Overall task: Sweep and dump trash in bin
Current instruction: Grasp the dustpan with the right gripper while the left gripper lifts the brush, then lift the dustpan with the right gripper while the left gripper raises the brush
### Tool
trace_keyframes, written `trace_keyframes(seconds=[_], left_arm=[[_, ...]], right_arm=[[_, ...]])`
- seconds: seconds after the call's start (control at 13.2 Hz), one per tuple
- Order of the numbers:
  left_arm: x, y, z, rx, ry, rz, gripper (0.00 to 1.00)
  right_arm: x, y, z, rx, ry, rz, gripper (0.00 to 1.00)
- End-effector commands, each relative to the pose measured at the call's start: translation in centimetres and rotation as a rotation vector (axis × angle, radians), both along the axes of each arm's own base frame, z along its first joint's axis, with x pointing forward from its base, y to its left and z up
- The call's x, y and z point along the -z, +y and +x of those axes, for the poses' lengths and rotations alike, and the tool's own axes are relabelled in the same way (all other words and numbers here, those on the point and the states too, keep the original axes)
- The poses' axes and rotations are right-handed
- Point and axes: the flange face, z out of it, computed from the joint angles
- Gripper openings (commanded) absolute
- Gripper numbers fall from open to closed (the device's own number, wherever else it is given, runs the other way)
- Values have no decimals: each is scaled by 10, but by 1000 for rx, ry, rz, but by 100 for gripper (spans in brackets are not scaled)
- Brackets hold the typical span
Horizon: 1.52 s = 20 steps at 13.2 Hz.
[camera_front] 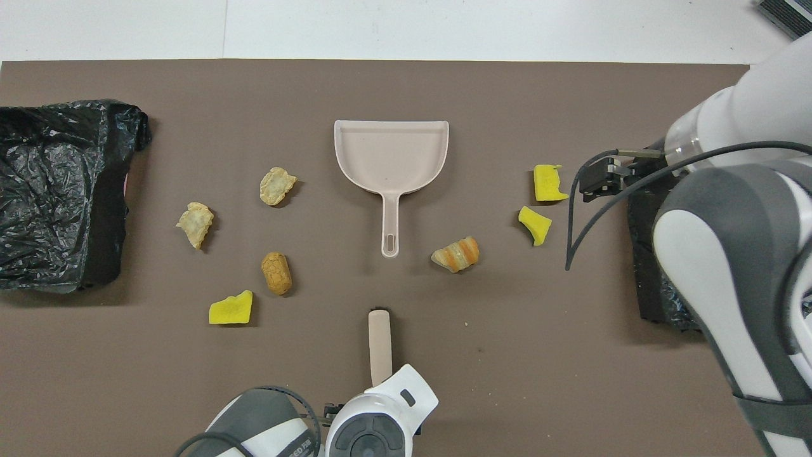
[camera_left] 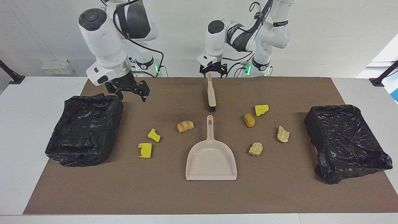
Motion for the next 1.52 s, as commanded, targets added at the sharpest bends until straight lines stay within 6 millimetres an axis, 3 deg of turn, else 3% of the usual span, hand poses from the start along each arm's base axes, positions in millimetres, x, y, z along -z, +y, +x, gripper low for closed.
trace_keyframes(seconds=[0.0,0.3,0.53,0.61,0.68,0.76,0.91,1.14,1.29,1.44], left_arm=[[14,2,-10,-11,9,-8,100],[25,1,-21,-20,29,-14,98],[26,0,-22,-86,46,-19,88],[26,0,-23,-101,57,-21,80],[27,-1,-25,-175,86,-25,62],[27,-1,-24,-215,97,-29,56],[29,-1,-24,-208,99,-28,55],[34,2,-26,-184,103,-24,55],[35,3,-27,-165,107,-23,55],[36,4,-27,-164,107,-21,55]], right_arm=[[-3,9,10,33,-47,38,100],[16,42,13,26,-43,57,100],[23,62,14,23,-62,108,100],[25,78,13,2,-74,116,100],[34,92,15,-3,-80,123,100],[43,105,18,1,-89,127,100],[55,123,22,-11,-111,136,100],[87,166,25,-55,-134,159,100],[114,183,30,-41,-135,182,100],[132,219,25,-9,-154,220,100]])
